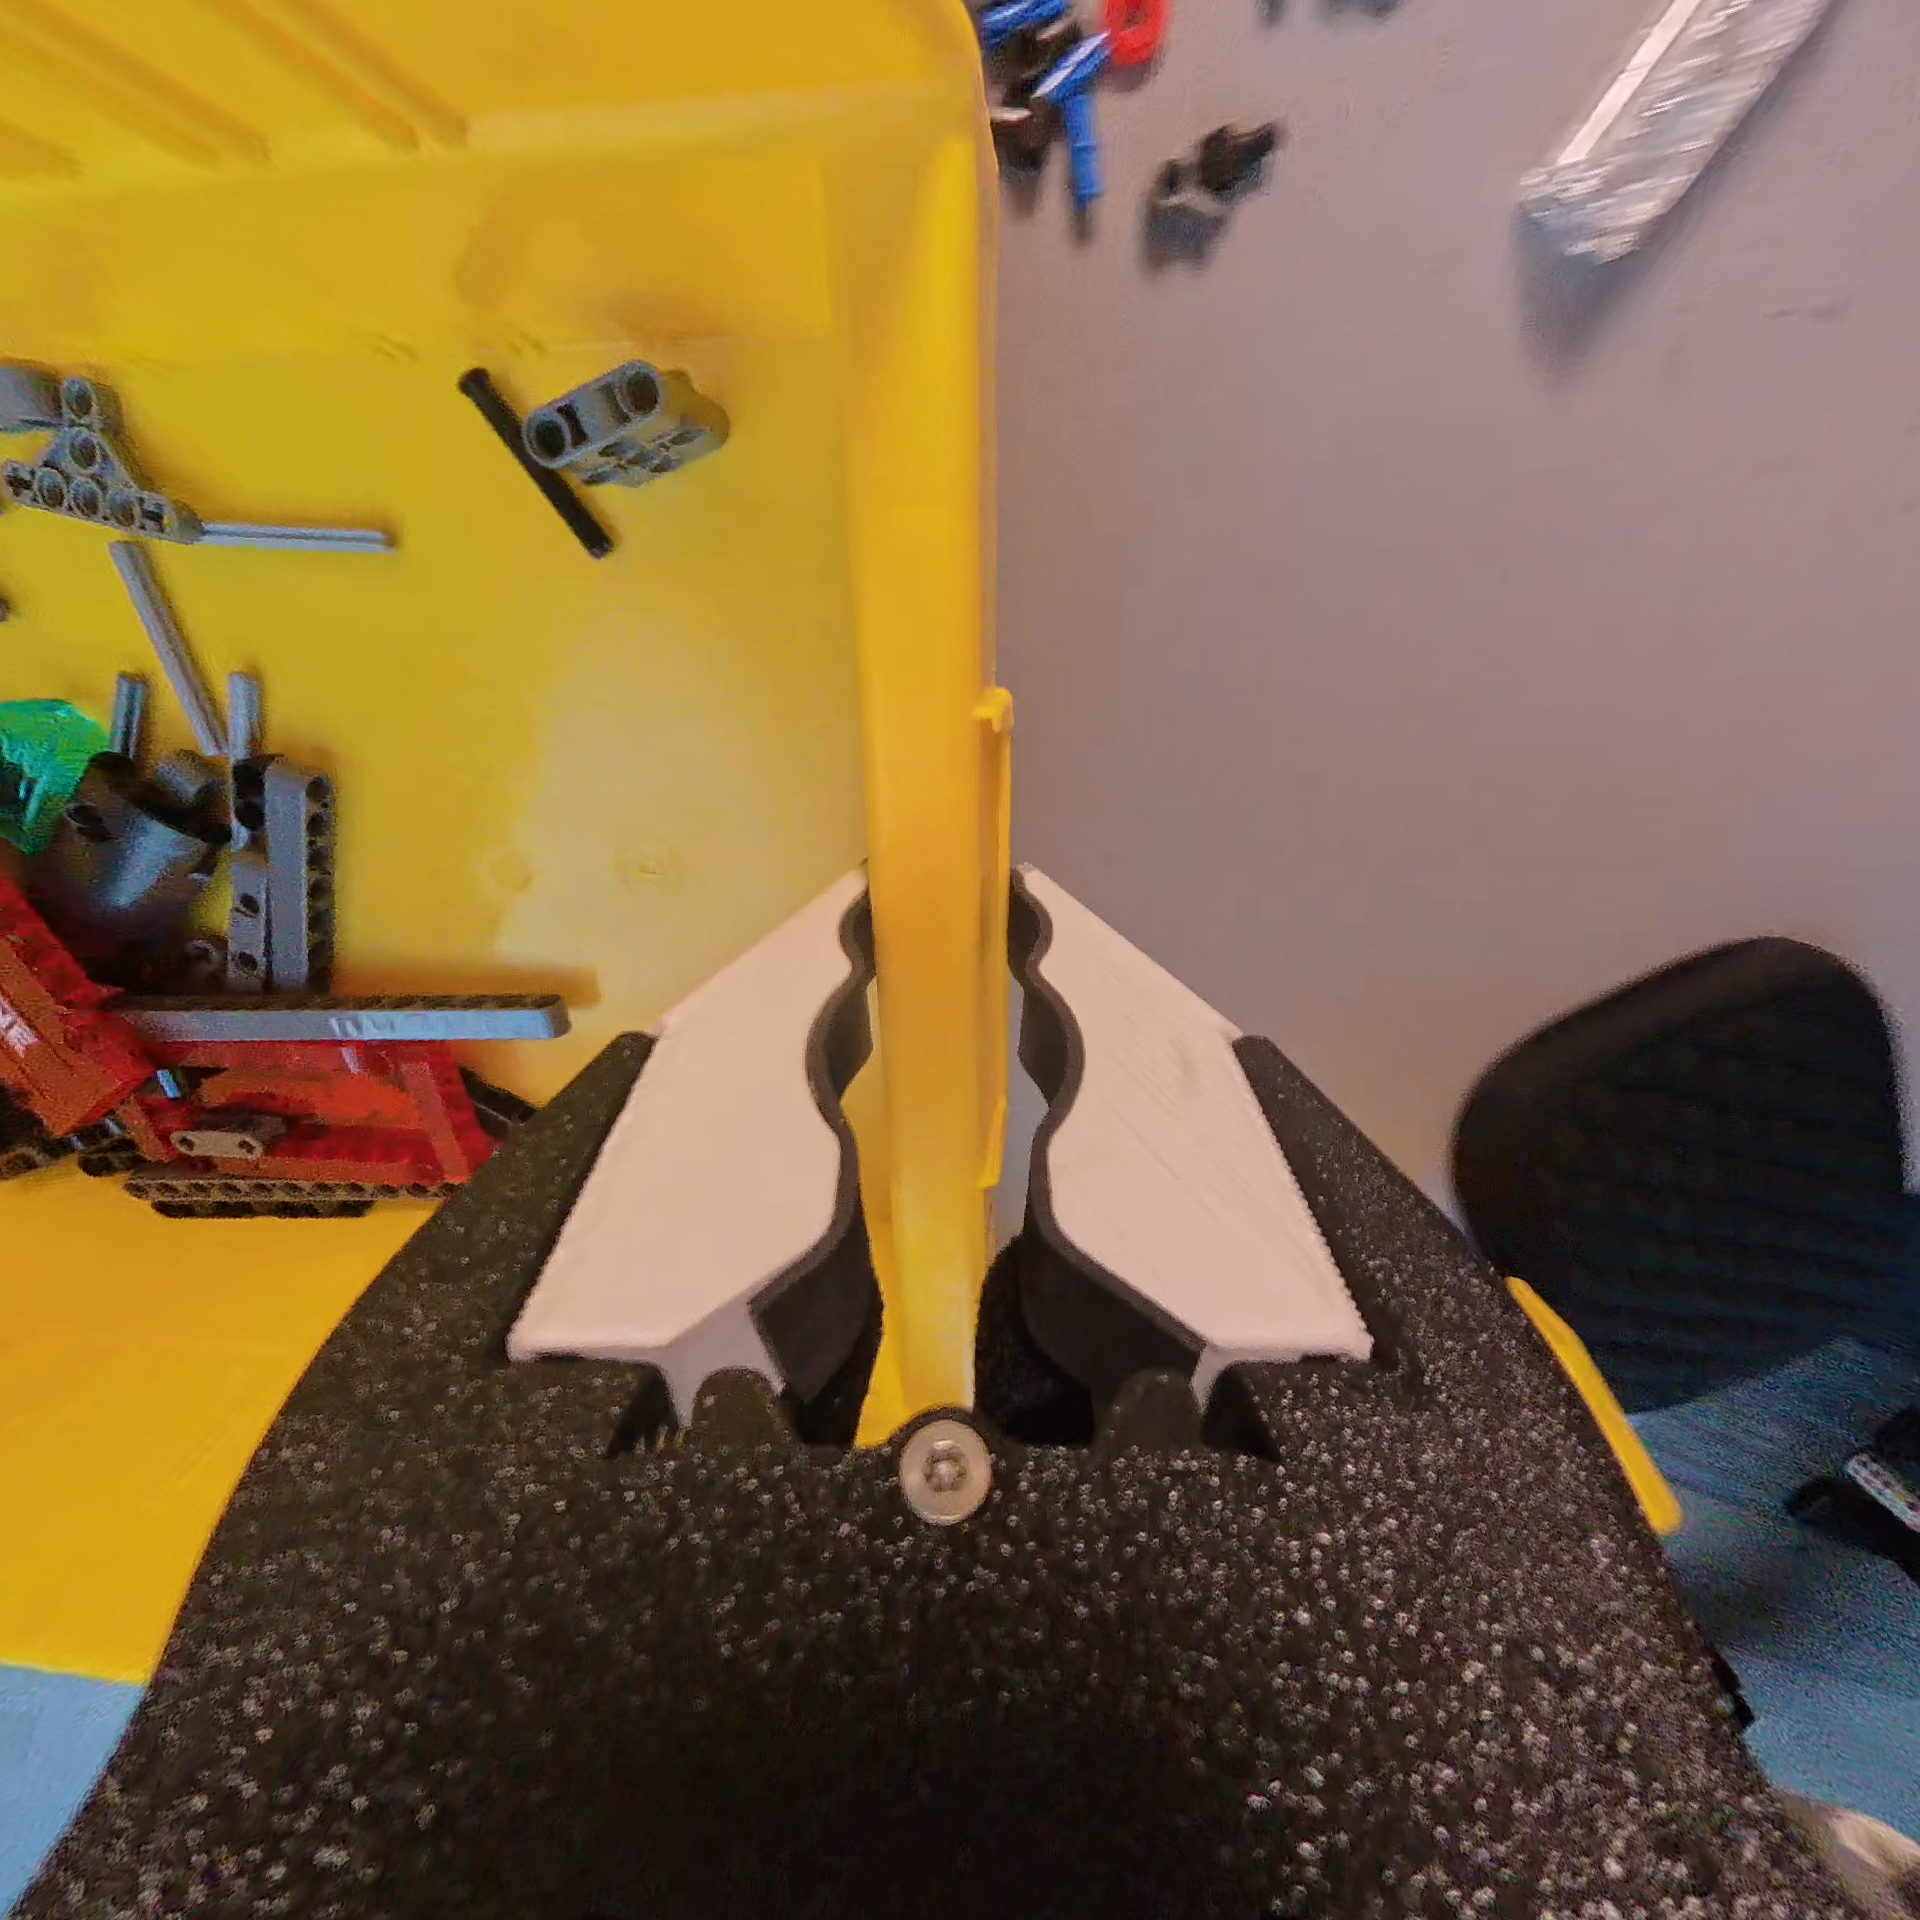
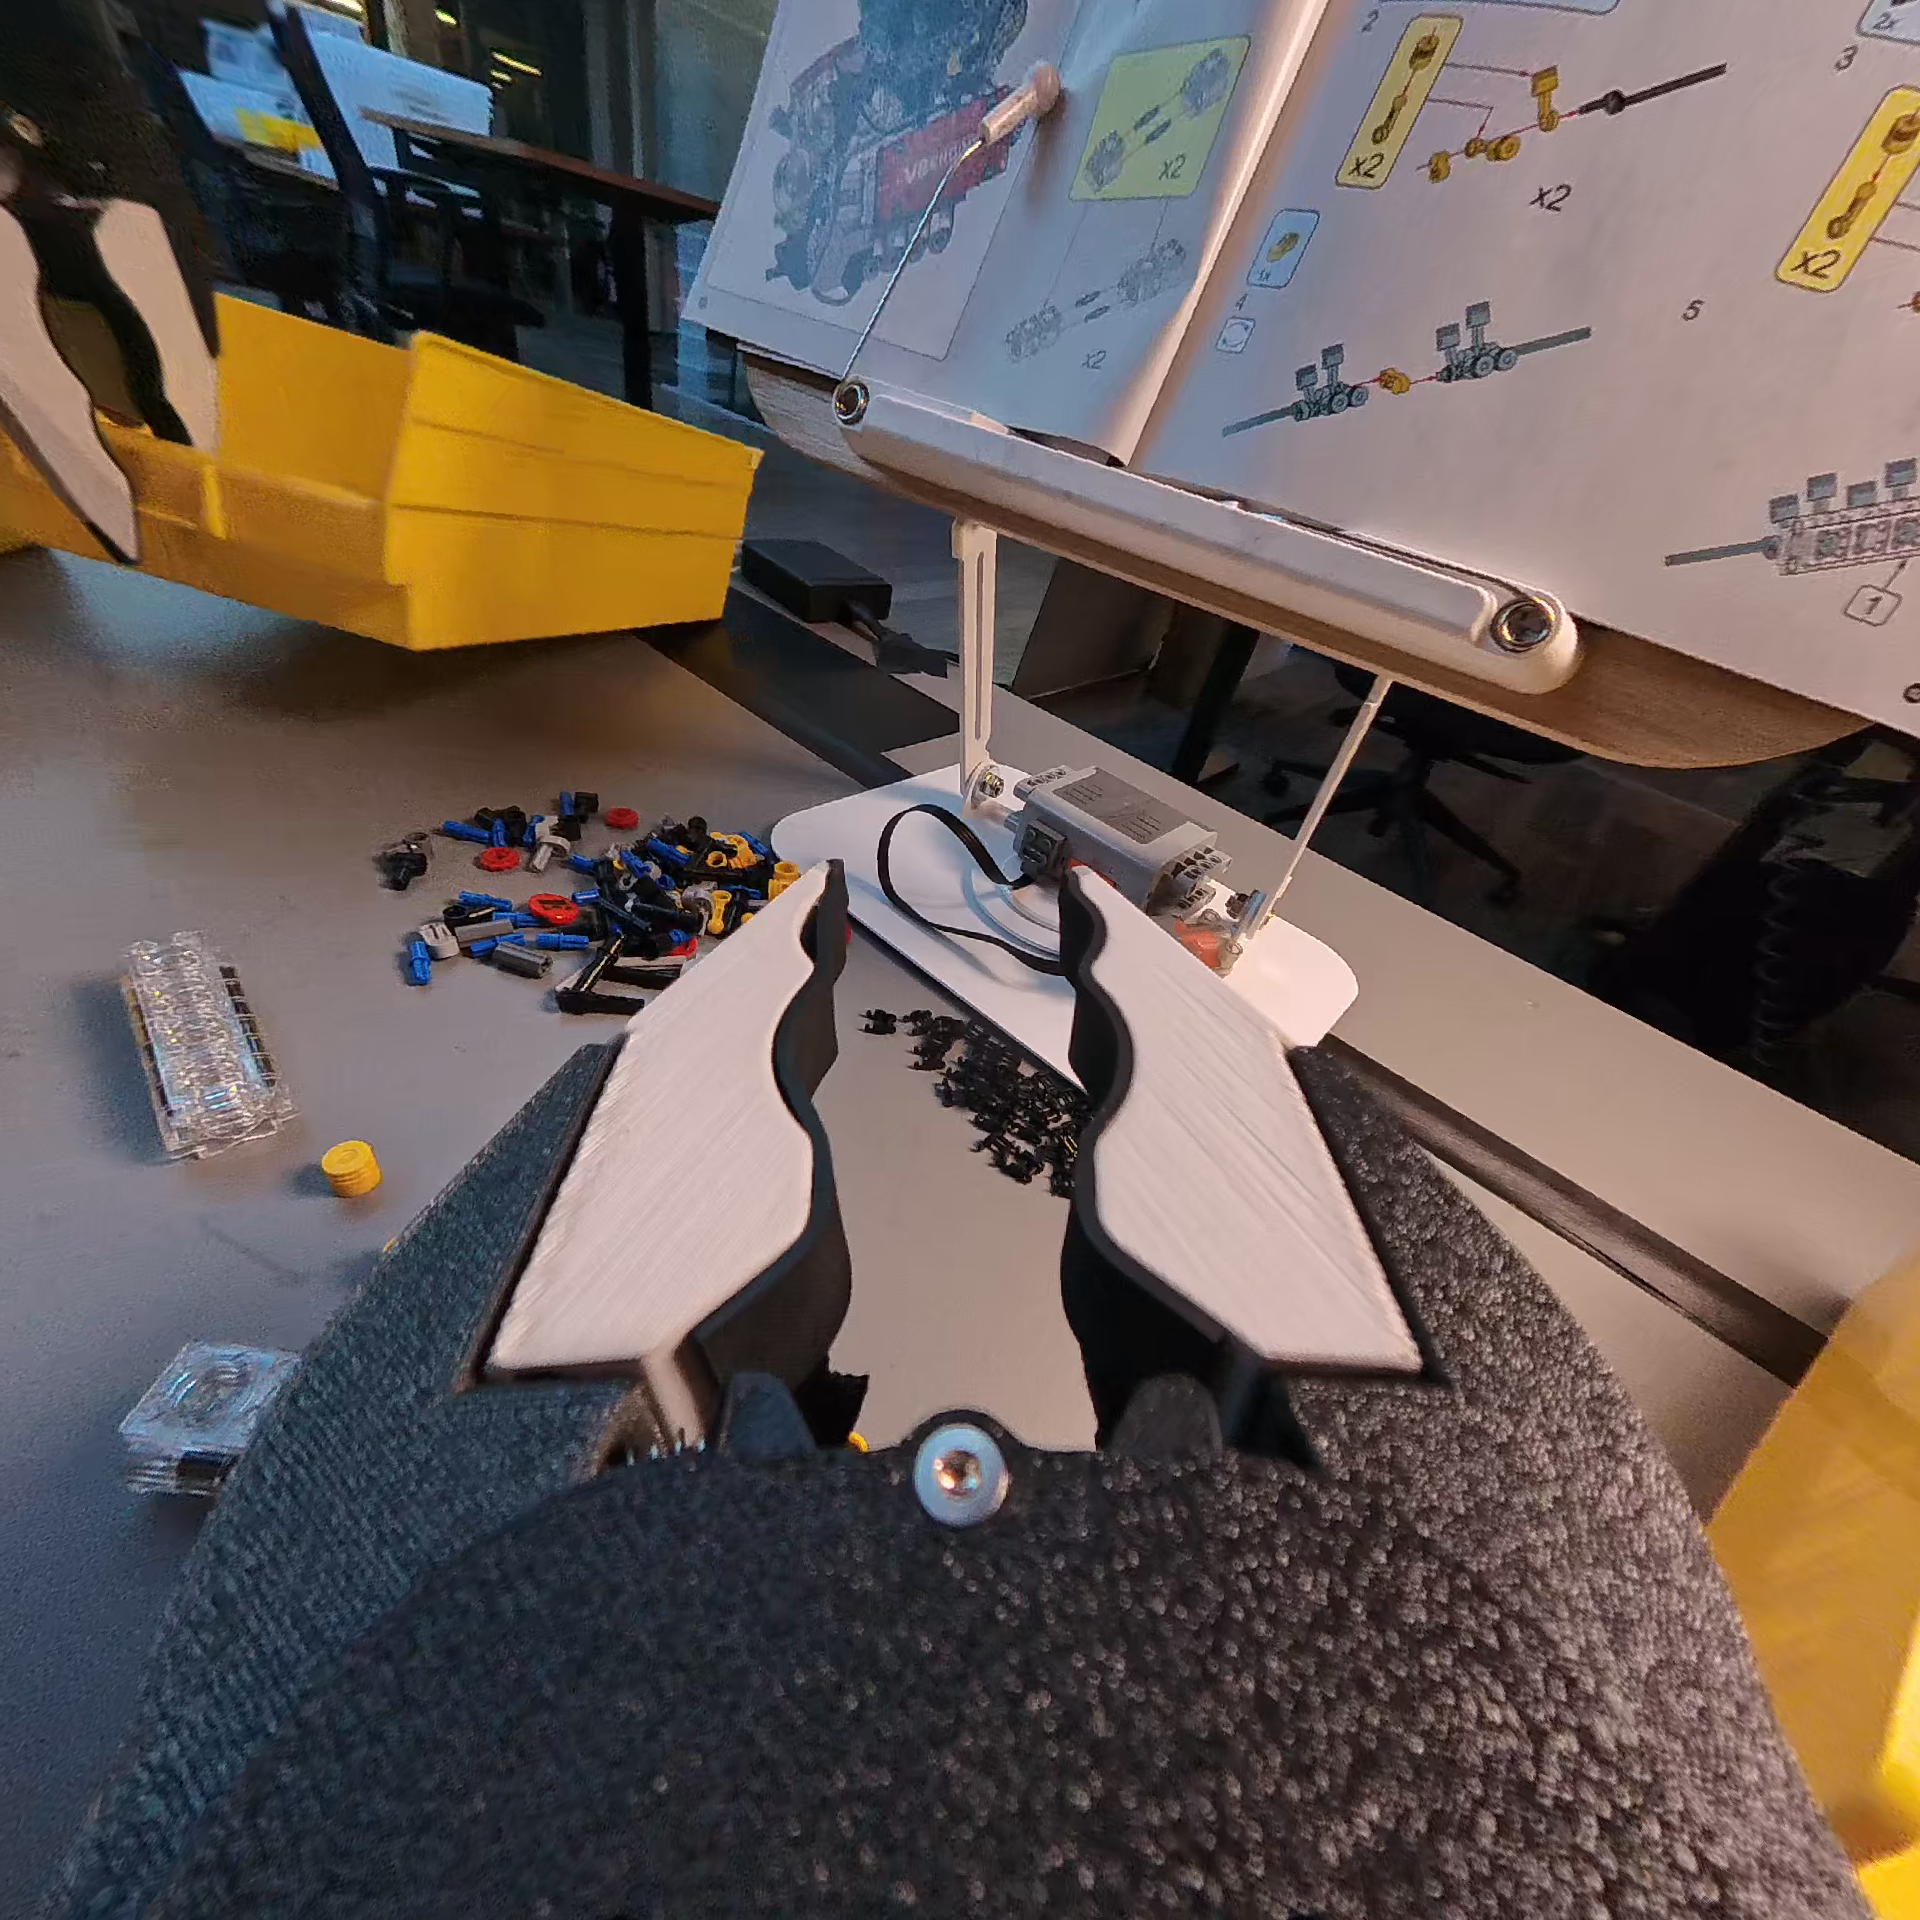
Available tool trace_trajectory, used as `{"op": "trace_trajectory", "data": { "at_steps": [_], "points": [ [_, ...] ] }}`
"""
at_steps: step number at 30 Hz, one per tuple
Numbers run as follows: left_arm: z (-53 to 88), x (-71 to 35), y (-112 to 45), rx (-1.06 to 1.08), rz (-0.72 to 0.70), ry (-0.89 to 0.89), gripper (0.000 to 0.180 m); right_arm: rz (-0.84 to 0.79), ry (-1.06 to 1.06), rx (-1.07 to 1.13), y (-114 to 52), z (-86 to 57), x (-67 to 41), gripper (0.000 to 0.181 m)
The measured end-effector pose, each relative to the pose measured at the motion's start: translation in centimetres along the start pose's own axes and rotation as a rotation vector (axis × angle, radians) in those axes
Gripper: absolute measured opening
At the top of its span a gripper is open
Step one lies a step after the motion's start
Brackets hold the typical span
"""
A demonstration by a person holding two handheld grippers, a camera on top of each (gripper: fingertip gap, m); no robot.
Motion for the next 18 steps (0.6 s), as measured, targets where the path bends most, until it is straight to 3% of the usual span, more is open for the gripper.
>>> {"op": "trace_trajectory", "data": {
  "at_steps": [6,10,18],
  "points": [
    [4.5,1.7,-0.7,-0.200,0.012,0.143,0.023,-0.006,-0.014,-0.006,0.0,0.1,-0.1,0.040],
    [1.5,1.1,-2.4,-0.139,0.001,0.079,0.021,-0.018,-0.018,0.001,0.1,0.0,-0.5,0.040],
    [1.7,2.2,-4.2,-0.116,-0.042,0.120,0.020,-0.011,-0.031,-0.003,0.0,0.0,-0.2,0.040]
  ]
}}
Point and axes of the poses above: each gripper's, where its closed fingertips meet, y back along the fingers, x out of its underside, z = x × y across the jaws, the point moved 2 cm from there along y, back along the fingers, and after that the axes turned 6 degrees about -z, right-handed, at the moved point
